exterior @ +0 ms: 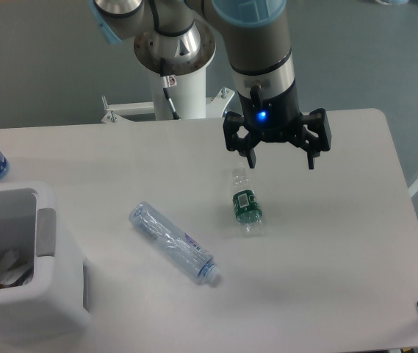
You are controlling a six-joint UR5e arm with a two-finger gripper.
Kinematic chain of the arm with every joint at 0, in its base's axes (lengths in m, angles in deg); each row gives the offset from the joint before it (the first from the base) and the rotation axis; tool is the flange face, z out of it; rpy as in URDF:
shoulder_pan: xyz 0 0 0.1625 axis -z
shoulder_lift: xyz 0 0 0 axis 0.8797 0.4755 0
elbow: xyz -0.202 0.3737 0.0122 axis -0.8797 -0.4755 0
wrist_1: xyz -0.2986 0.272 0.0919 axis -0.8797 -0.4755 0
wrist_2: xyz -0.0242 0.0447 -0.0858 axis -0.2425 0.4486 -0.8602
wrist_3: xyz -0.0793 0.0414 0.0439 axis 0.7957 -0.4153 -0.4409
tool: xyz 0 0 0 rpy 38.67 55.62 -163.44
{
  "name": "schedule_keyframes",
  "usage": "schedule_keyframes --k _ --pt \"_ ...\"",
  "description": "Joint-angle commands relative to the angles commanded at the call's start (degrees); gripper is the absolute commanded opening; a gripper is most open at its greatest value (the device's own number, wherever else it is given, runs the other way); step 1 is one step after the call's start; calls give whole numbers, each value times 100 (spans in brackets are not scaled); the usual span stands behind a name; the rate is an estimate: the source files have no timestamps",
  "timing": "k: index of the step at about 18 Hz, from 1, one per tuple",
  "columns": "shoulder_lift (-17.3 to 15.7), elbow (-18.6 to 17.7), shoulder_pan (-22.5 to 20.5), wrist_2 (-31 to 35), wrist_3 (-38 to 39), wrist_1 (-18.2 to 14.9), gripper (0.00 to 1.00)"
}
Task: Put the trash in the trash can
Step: 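Move the gripper over the small green-labelled bottle and lower it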
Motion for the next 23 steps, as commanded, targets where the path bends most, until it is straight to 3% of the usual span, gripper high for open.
schedule_keyframes --k 9,11,12,15,18,23 --pt "17 -88 -245 -61 105 0 100" --pt "18 -315 -316 -114 114 44 100" --pt "18 -473 -395 -149 114 192 100" --pt "52 -861 -553 -254 193 1105 100" --pt "193 -879 -720 -386 404 1230 100" --pt "272 -1097 -1054 -1922 404 1178 100"
